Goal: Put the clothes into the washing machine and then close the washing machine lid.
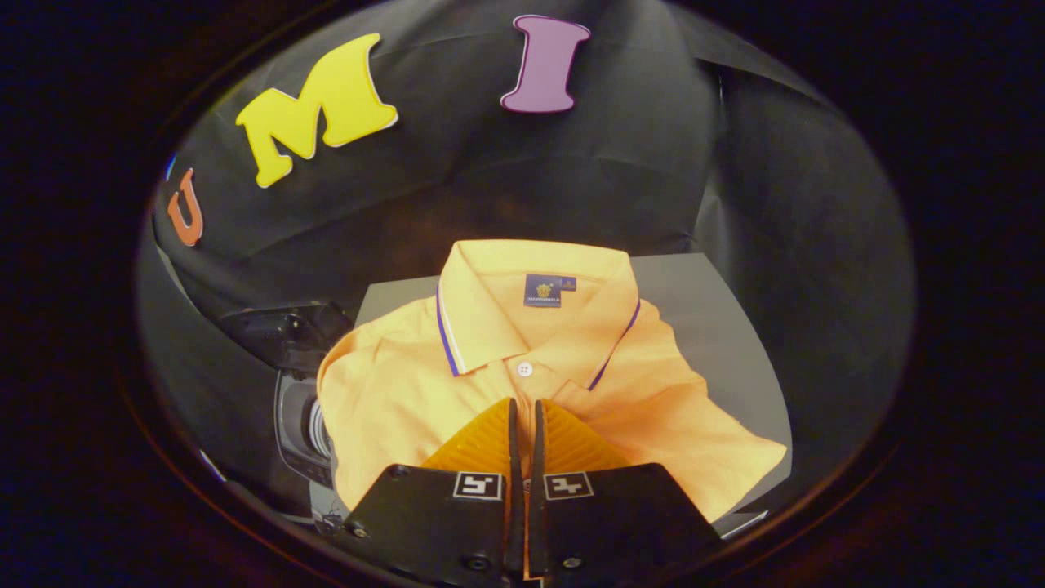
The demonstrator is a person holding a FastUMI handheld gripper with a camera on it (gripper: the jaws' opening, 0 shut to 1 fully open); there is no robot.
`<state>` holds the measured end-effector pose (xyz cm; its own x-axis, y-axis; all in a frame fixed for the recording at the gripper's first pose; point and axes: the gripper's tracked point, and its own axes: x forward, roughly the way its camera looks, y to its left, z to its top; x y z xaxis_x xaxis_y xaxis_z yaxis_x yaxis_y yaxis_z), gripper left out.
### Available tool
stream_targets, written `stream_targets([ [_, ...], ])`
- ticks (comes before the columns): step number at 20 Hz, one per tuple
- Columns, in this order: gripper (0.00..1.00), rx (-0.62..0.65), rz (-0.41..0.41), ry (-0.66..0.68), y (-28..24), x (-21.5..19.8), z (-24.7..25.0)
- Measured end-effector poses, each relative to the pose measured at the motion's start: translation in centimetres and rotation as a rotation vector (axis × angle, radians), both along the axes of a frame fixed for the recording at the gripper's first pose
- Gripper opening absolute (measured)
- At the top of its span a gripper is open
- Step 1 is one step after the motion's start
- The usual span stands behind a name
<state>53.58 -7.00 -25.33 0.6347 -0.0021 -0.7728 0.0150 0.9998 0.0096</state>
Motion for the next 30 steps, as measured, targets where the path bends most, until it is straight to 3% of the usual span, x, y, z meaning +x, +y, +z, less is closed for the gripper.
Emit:
stream_targets([
  [11,0.05,0.063,0.1,-0.098,5.0,-1.6,7.7],
  [19,0.05,0.145,0.209,-0.145,17.5,-3.8,12.3],
  [30,0.05,0.204,0.302,-0.112,32.2,-5.1,9.7],
])
